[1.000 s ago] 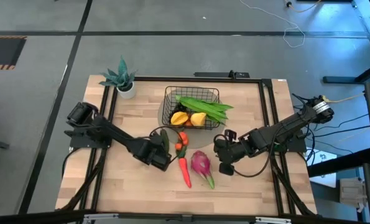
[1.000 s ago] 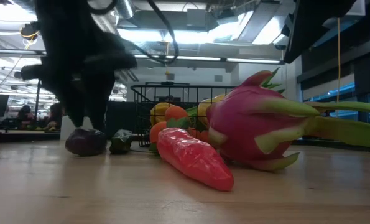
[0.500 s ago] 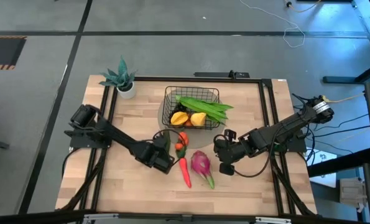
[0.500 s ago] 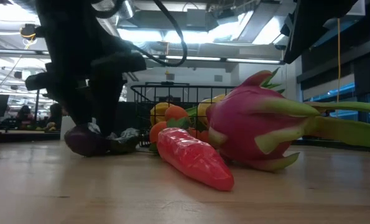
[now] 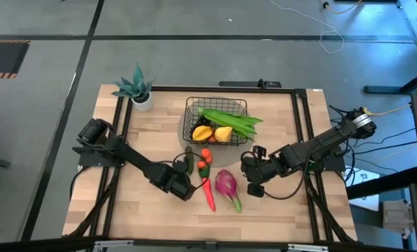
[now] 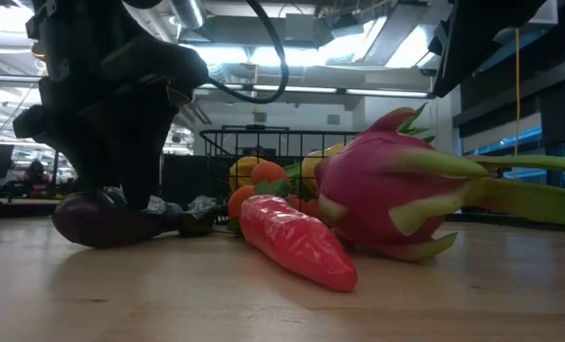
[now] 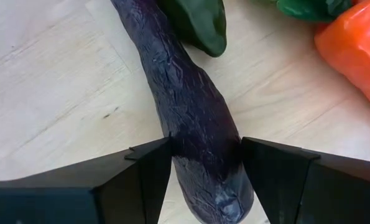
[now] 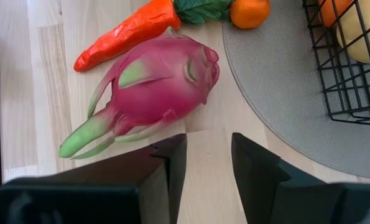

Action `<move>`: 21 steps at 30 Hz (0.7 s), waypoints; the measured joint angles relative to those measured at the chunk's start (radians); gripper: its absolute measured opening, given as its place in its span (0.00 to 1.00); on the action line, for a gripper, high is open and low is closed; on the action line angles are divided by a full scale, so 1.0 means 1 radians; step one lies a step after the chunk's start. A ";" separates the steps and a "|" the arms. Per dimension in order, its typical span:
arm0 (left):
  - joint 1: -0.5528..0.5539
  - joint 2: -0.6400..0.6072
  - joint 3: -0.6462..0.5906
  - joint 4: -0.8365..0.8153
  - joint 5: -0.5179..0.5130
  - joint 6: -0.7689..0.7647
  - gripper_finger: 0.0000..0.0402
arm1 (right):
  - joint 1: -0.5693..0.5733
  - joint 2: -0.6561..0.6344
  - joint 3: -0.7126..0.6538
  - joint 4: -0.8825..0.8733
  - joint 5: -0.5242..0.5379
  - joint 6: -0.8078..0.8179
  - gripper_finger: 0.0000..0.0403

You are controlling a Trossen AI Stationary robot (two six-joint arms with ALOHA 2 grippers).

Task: Build produce basket
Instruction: Put the eggplant into the wire basket

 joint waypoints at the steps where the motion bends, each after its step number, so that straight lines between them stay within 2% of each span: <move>1: 0.000 0.003 0.000 0.000 0.000 0.000 0.46 | 0.000 0.000 0.000 0.000 0.000 0.000 0.29; 14: -0.004 0.014 0.001 0.001 -0.015 -0.027 0.46 | 0.000 0.000 0.000 0.000 0.000 0.000 0.29; 18: -0.012 0.016 -0.001 0.004 -0.051 -0.044 0.50 | 0.000 0.000 0.000 0.000 0.000 -0.001 0.29; 21: -0.014 0.026 -0.007 0.008 -0.030 -0.043 0.54 | 0.000 0.000 0.000 0.000 0.000 -0.002 0.29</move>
